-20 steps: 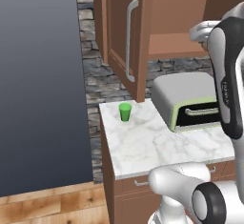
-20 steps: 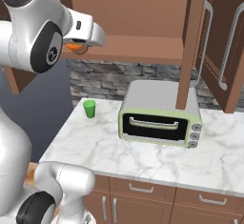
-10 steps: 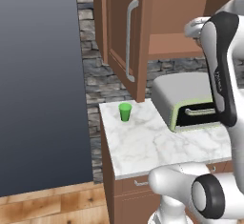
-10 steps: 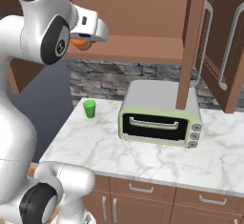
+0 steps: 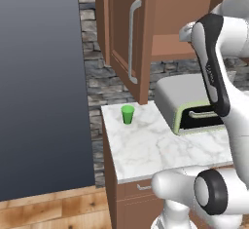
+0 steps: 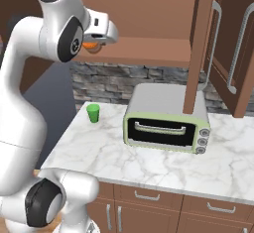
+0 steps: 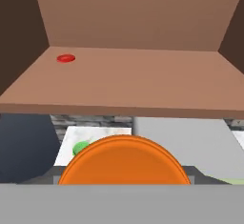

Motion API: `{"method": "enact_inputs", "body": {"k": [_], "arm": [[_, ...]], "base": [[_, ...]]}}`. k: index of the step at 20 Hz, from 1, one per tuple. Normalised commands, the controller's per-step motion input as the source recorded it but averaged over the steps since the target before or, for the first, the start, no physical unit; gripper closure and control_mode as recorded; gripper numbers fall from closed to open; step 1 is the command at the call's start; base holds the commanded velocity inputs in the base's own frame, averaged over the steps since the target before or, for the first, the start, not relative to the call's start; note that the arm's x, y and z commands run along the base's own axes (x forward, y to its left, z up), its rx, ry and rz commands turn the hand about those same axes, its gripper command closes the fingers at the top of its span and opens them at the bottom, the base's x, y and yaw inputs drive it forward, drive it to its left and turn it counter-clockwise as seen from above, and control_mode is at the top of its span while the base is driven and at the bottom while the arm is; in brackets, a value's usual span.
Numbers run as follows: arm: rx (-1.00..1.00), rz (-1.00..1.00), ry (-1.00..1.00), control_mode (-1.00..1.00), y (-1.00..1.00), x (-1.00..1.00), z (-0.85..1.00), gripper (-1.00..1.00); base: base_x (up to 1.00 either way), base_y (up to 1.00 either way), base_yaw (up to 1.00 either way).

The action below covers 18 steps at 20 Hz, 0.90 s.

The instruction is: Pick the yogurt and jam from the counter and place them in the cabinets closest to them.

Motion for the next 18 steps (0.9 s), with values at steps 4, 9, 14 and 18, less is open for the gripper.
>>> {"method": "enact_inputs", "body": {"k": [4, 9, 14, 18], "arm": [[-0.05, 0.04, 0.06, -1.00, 0.00, 0.61, -0.05, 1.00], [-0.05, 0.04, 0.06, -1.00, 0.00, 0.59, -0.06, 1.00], [-0.06, 0.03, 0.08, -1.00, 0.00, 0.57, -0.09, 1.00], [-0.05, 0.03, 0.09, -1.00, 0.00, 0.52, -0.17, 1.00]], "base": [[0.00, 0.00, 0.00], [0.00, 0.00, 0.00], [0.00, 0.00, 0.00], [0.00, 0.00, 0.00]]}}
